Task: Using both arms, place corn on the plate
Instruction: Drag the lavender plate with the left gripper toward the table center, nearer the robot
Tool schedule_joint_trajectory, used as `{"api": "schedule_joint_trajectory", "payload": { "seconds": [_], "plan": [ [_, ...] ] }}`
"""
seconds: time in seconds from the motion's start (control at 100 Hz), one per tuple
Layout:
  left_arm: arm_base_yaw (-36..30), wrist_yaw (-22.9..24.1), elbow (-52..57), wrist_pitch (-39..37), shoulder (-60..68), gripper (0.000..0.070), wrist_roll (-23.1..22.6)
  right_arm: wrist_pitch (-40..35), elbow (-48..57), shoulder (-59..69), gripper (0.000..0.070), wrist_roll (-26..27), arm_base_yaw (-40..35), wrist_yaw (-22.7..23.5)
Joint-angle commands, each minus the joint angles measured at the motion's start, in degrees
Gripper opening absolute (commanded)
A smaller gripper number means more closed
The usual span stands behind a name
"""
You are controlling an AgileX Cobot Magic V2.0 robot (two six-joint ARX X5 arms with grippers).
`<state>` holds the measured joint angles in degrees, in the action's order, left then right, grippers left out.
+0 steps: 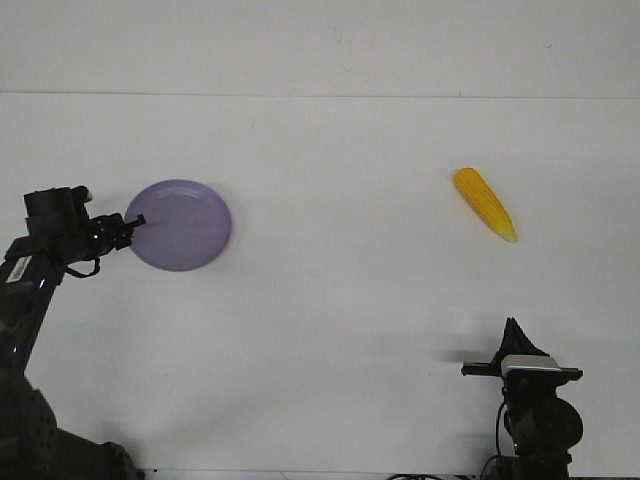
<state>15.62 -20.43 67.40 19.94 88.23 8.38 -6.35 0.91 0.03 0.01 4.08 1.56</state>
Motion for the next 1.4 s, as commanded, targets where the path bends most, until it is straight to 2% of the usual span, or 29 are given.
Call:
{"api": "schedule_joint_trajectory", "payload": {
  "seconds": [0.0,0.18,0.39,0.53,0.6,0.71,0.83,1.08,1.14,1.21,1.23,1.27,1.3,1.39],
  "plan": [
    [-0.15,-3.21,1.22,1.27,-4.07,0.0005,0.42,0.46,-0.2,0.04,0.0016,0.59,0.02,-0.02],
    [-5.31,-4.13,-1.7,6.34,-17.44,0.0005,1.62,0.46,-0.17,0.04,0.0016,0.57,0.02,-0.02],
    [-18.88,-4.11,-16.68,6.6,-30.45,0.0005,5.14,0.46,-0.2,0.04,0.0016,0.57,0.02,-0.02],
    [-29.81,-2.99,-28.41,-0.46,-34.64,0.0005,13.09,0.46,-0.17,0.04,0.0017,0.57,0.02,-0.02],
    [-34.29,-0.55,-32.76,-4.09,-34.69,0.0005,16.57,0.46,-0.2,0.04,0.0016,0.57,0.02,-0.02],
    [-40.19,4.07,-37.51,-9.6,-33.2,0.0005,19.47,0.46,-0.2,0.04,0.0016,0.57,0.02,-0.02],
    [-43.71,8.63,-38.62,-11.65,-30.67,0.0005,19.87,0.46,-0.2,0.04,0.0016,0.57,0.02,-0.02],
    [-45.0,9.31,-38.62,-14.29,-26.64,0.0008,19.76,0.46,-0.17,0.04,0.0016,0.59,0.02,-0.02],
    [-45.0,9.49,-38.62,-14.34,-26.62,0.0078,19.67,0.46,-0.17,0.04,0.0017,0.57,0.02,-0.02],
    [-45.0,9.49,-38.62,-14.45,-26.8,0.028,19.32,0.46,-0.17,0.04,0.0016,0.57,0.02,-0.04],
    [-45.0,9.51,-38.62,-14.47,-26.8,0.0362,19.34,0.46,-0.17,0.04,0.0017,0.57,0.02,-0.02],
    [-45.0,9.51,-38.62,-14.56,-26.8,0.0447,19.34,0.46,-0.17,0.04,0.0017,0.57,0.02,-0.02],
    [-45.0,9.51,-38.62,-14.64,-26.8,0.0475,19.28,0.46,-0.17,0.04,0.0016,0.57,0.02,-0.02],
    [-45.0,9.49,-38.58,-15.37,-26.84,0.0476,18.14,0.46,-0.17,0.04,0.0016,0.57,0.02,-0.02]
  ]
}}
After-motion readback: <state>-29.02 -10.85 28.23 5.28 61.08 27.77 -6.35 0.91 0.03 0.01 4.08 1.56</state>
